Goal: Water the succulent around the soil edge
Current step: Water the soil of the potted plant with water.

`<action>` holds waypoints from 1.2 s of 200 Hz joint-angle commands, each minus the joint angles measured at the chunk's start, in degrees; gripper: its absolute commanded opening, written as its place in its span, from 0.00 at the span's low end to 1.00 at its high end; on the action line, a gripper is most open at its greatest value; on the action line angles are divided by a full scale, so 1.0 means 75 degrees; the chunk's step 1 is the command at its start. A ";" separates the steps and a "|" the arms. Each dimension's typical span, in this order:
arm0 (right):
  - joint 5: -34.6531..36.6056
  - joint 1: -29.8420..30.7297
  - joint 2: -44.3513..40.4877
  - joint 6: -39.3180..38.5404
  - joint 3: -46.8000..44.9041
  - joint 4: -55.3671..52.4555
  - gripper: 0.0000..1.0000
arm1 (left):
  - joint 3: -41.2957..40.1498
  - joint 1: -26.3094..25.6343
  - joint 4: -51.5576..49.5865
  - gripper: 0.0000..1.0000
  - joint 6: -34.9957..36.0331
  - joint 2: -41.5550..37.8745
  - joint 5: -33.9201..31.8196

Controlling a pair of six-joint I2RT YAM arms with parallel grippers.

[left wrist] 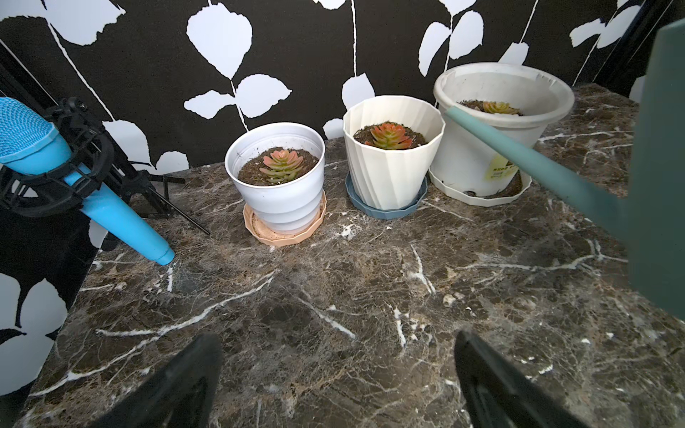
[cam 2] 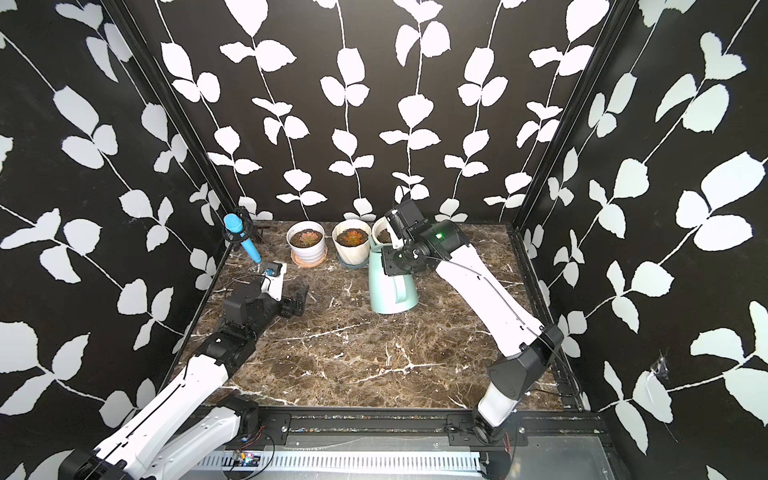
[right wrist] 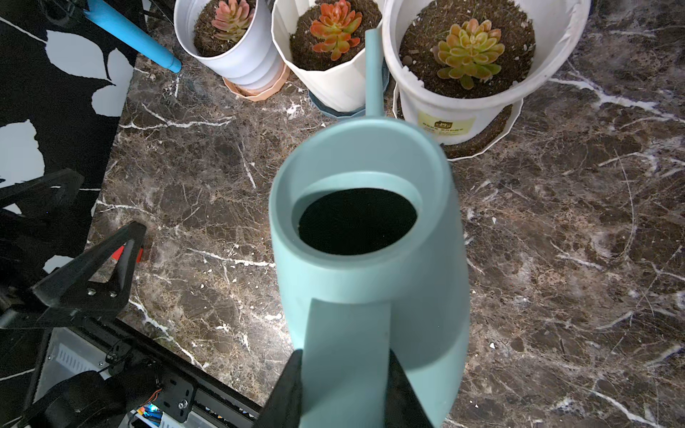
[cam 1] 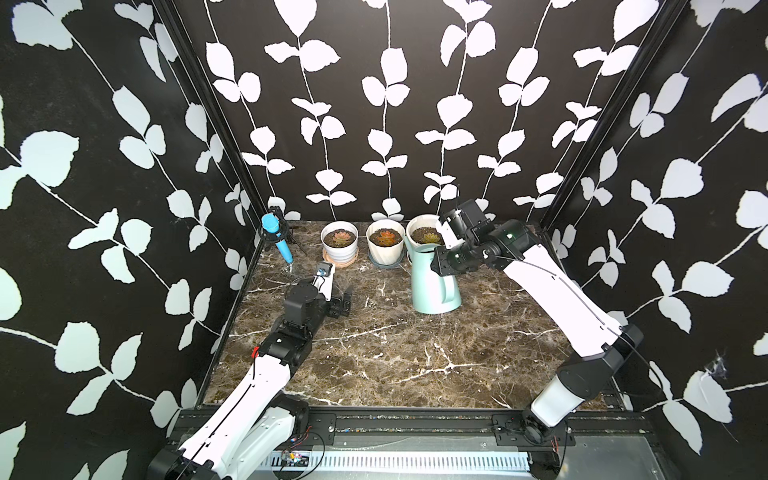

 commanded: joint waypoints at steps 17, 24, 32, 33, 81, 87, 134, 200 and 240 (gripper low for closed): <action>0.0104 0.0281 -0.0332 0.0012 -0.0082 0.0414 0.00 | -0.0070 -0.0053 0.0157 0.99 0.0044 -0.0006 0.0024; 0.0123 0.0322 -0.0331 0.0021 -0.0093 0.0430 0.00 | -0.0065 -0.0051 0.0147 0.99 0.0049 -0.0007 0.0024; 0.0139 0.0358 -0.0336 0.0037 -0.0128 0.0442 0.00 | -0.0067 -0.0051 0.0146 0.99 0.0050 -0.0014 0.0024; 0.0139 0.0361 -0.0337 0.0038 -0.0130 0.0442 0.00 | -0.0070 -0.0046 0.0146 0.99 0.0052 -0.0020 0.0024; 0.0153 0.0550 -0.0294 0.0078 -0.0128 0.0450 0.00 | -0.0061 -0.0063 0.0158 0.99 0.0043 0.0022 0.0036; 0.0155 0.0582 -0.0256 0.0086 -0.0100 0.0448 0.00 | -0.0061 -0.0063 0.0168 0.99 0.0036 0.0023 0.0047; 0.0162 0.0827 -0.0069 0.0120 0.0014 0.0520 0.00 | -0.0061 -0.0075 0.0159 0.99 0.0057 0.0000 0.0025; 0.0202 0.0951 0.0275 0.0109 0.0523 0.0545 0.00 | -0.0073 -0.0072 0.0125 0.99 0.0057 -0.0095 -0.0069; 0.0326 0.0949 0.0175 0.0097 0.0465 0.0950 0.00 | -0.0073 -0.0074 0.0120 0.99 0.0065 -0.0143 -0.0114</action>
